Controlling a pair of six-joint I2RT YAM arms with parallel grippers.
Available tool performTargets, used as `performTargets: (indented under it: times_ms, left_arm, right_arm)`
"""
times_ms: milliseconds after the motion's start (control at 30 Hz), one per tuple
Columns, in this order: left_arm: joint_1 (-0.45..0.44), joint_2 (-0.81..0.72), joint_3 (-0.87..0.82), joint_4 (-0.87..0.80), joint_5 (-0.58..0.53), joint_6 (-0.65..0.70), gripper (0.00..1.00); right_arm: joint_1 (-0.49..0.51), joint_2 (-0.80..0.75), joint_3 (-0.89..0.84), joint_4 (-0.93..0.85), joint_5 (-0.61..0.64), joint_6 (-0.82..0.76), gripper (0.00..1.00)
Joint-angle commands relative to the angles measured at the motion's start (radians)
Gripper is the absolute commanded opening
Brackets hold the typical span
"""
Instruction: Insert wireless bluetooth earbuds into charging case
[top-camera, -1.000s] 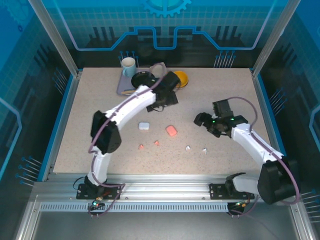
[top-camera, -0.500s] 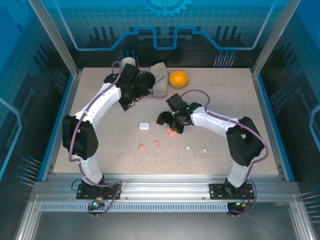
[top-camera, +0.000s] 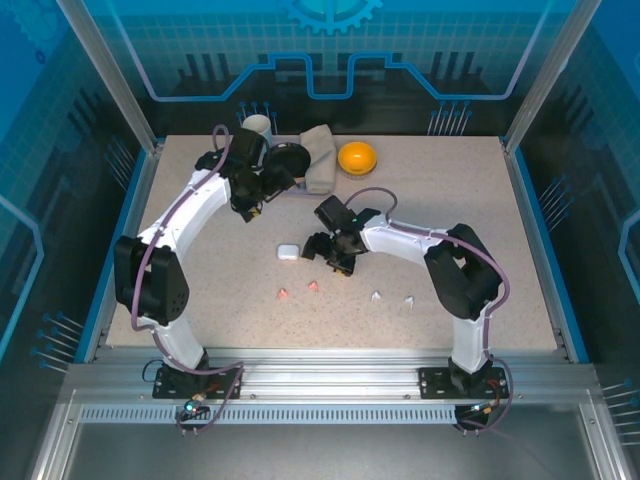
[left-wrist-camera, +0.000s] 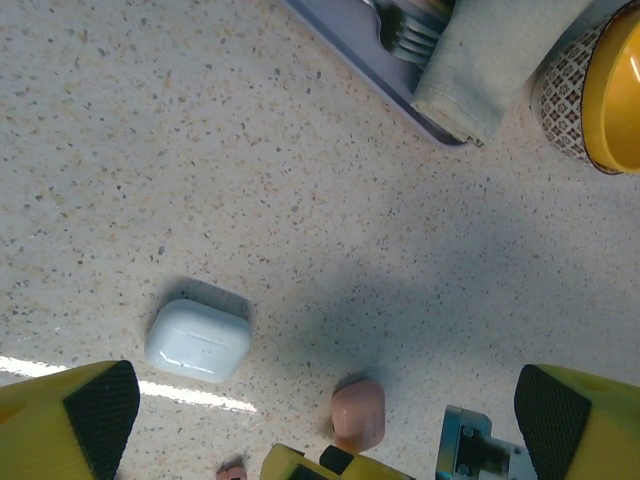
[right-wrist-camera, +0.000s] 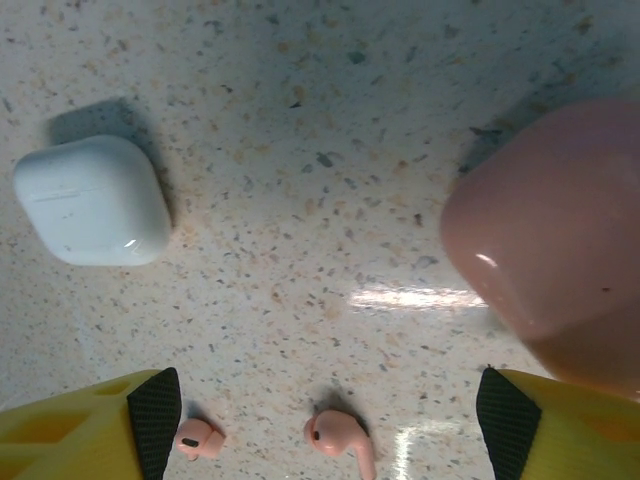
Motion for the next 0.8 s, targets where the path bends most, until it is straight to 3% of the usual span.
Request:
performTargets:
  times_ms: [0, 400, 533, 633, 767]
  left_arm:
    - [0.01, -0.036, -0.026, 0.016, 0.037, 0.013, 0.99]
    - [0.01, -0.051, -0.051, 0.037, 0.059, 0.004, 0.99]
    - [0.011, -0.058, -0.044, 0.031, 0.065, 0.015, 0.99]
    - [0.014, -0.062, -0.042, 0.029, 0.069, 0.021, 0.99]
    - [0.016, -0.064, -0.04, 0.026, 0.069, 0.02, 0.99]
  right_arm:
    - [-0.028, 0.015, 0.012, -0.06, 0.036, -0.008, 0.81]
    - [-0.065, -0.059, 0.024, -0.139, 0.09, -0.09, 0.81]
    - [-0.041, -0.111, 0.088, -0.234, 0.221, -0.221, 0.83]
    - [-0.044, -0.052, 0.196, -0.352, 0.315, -0.363, 0.86]
    - [-0.049, 0.078, 0.339, -0.46, 0.344, -0.456, 0.88]
